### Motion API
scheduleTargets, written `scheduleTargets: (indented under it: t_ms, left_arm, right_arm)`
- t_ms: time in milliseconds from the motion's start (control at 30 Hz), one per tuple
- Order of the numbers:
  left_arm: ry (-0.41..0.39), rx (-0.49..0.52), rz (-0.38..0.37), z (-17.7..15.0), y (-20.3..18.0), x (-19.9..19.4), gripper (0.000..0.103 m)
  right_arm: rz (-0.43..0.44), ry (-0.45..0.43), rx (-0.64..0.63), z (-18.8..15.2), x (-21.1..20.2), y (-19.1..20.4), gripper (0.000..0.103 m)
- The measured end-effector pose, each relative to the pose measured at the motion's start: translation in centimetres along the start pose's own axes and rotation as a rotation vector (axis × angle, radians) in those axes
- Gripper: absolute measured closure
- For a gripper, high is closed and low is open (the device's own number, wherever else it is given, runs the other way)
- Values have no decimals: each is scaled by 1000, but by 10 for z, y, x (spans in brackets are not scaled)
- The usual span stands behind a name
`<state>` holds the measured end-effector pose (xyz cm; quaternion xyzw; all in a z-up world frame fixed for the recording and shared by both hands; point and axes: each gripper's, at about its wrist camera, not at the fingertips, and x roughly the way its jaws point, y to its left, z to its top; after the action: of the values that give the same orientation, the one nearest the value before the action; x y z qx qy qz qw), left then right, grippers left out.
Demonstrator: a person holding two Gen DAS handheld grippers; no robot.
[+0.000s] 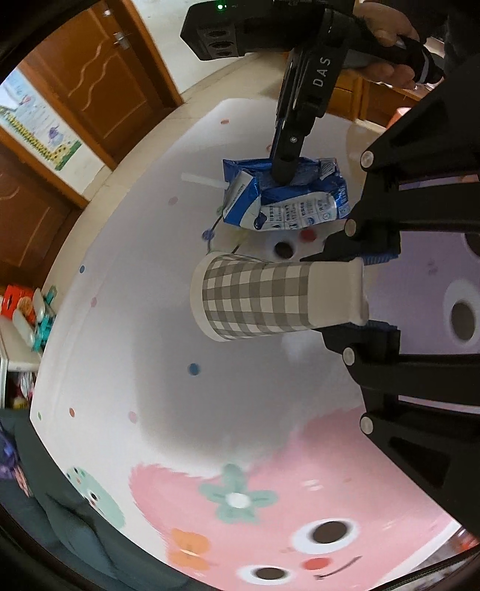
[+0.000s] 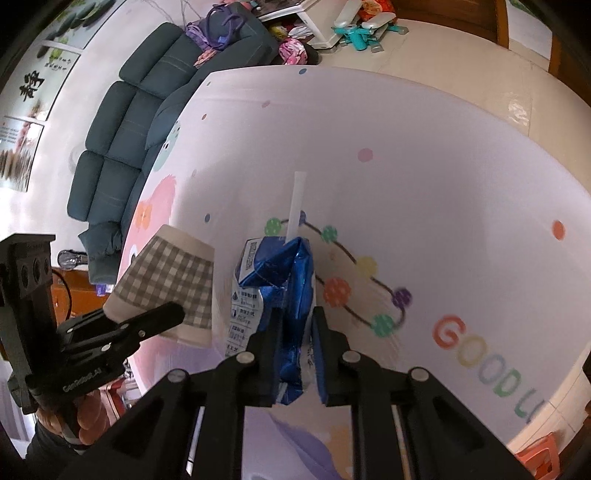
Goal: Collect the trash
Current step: 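Lift the cup and milk pouch and carry them over the bin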
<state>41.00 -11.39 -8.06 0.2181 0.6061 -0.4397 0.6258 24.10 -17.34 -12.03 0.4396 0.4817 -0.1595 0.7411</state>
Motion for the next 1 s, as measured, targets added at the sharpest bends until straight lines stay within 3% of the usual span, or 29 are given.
scheduleTargets:
  t_ms: [467,833,1000]
  left_arm:
    - [-106,-257,65,-108,-88,-28,82]
    - [-194,-477,111,-180,-200,-6,82]
    - [-198,-556,112,-211,-236,5,82]
  right_arm:
    - [85,37,-221,-35,-60,-31,89]
    - [158,111,-428,-70,-111,-91,89]
    - [156,161,-488,-94,-125,-123,89]
